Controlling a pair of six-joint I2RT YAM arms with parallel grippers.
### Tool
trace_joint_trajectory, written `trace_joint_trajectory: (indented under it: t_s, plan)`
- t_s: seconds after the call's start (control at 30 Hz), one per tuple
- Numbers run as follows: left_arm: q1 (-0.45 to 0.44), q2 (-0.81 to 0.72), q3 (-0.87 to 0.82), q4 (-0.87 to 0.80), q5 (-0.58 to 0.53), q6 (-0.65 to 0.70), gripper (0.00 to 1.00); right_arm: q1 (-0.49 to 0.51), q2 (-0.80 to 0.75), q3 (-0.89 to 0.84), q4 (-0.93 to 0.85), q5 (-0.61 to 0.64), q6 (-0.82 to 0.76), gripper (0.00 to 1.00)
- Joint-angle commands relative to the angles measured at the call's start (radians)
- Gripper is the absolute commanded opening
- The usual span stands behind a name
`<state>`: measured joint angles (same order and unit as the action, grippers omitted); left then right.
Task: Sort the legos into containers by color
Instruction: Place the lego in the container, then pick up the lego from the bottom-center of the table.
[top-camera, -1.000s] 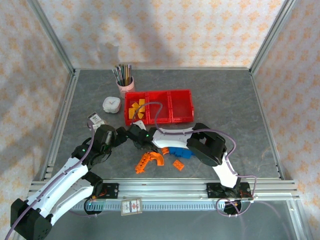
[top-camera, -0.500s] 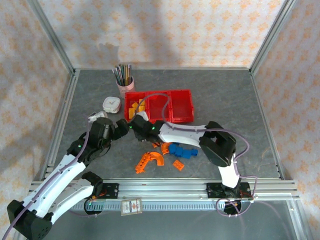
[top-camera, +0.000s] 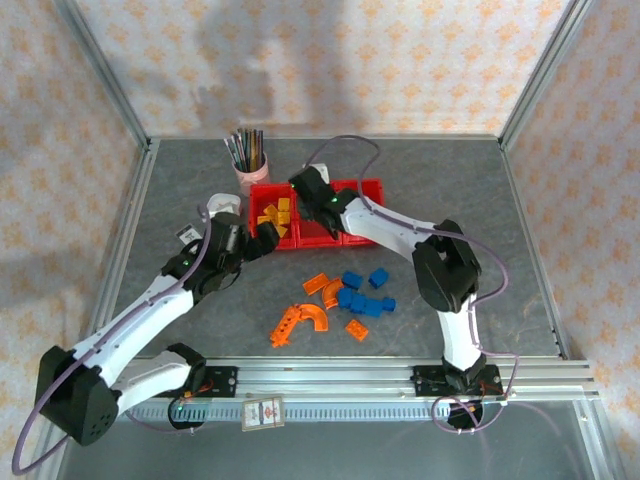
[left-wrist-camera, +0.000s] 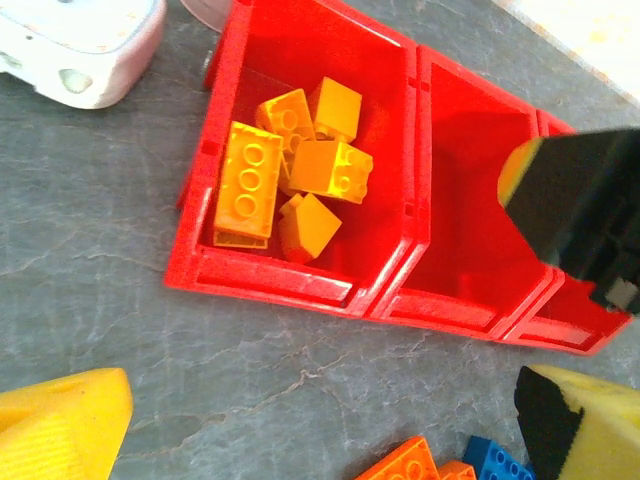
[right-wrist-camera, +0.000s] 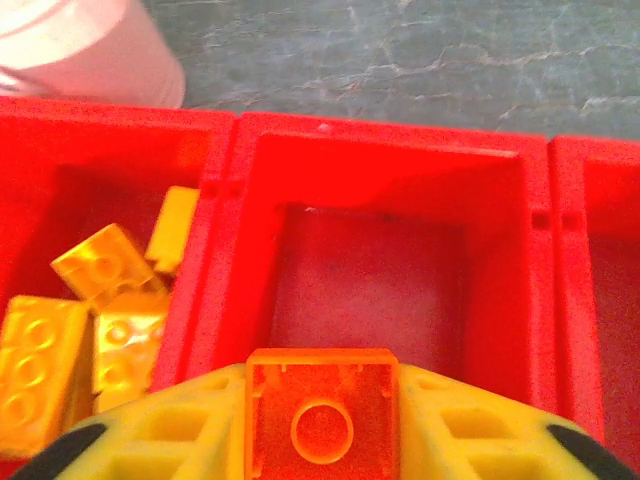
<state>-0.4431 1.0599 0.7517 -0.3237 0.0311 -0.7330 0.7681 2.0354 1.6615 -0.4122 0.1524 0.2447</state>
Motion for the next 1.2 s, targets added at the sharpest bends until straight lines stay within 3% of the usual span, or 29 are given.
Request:
trace_joint_trajectory:
  t_s: [0.0, 0.1, 0.27, 0.5, 0.83, 1.17]
  plan:
    - [0.002, 0.038, 0.046, 0.094, 0.038, 0.023, 0.99, -0.009, 0.070, 0.087, -0.059, 0.058, -0.044, 0.44]
    - [0.003, 0.052, 0.039, 0.105, 0.019, 0.023, 0.99, -0.010, 0.076, 0.104, -0.050, 0.077, -0.061, 0.52]
    - [0.004, 0.036, 0.047, 0.075, 0.020, 0.024, 0.99, -0.009, 0.029, 0.091, -0.056, 0.052, -0.074, 0.57]
    - [0.003, -0.080, 0.014, -0.006, -0.015, 0.023, 0.99, 0.052, -0.125, -0.097, -0.031, 0.002, -0.001, 0.65]
    - [0.004, -0.250, -0.039, -0.153, -0.035, 0.023, 0.99, 0.243, -0.289, -0.334, -0.046, 0.001, 0.203, 0.72]
    - [0.004, -0.376, -0.098, -0.240, -0.046, -0.006, 0.99, 0.479, -0.333, -0.471, -0.003, 0.022, 0.426, 0.76]
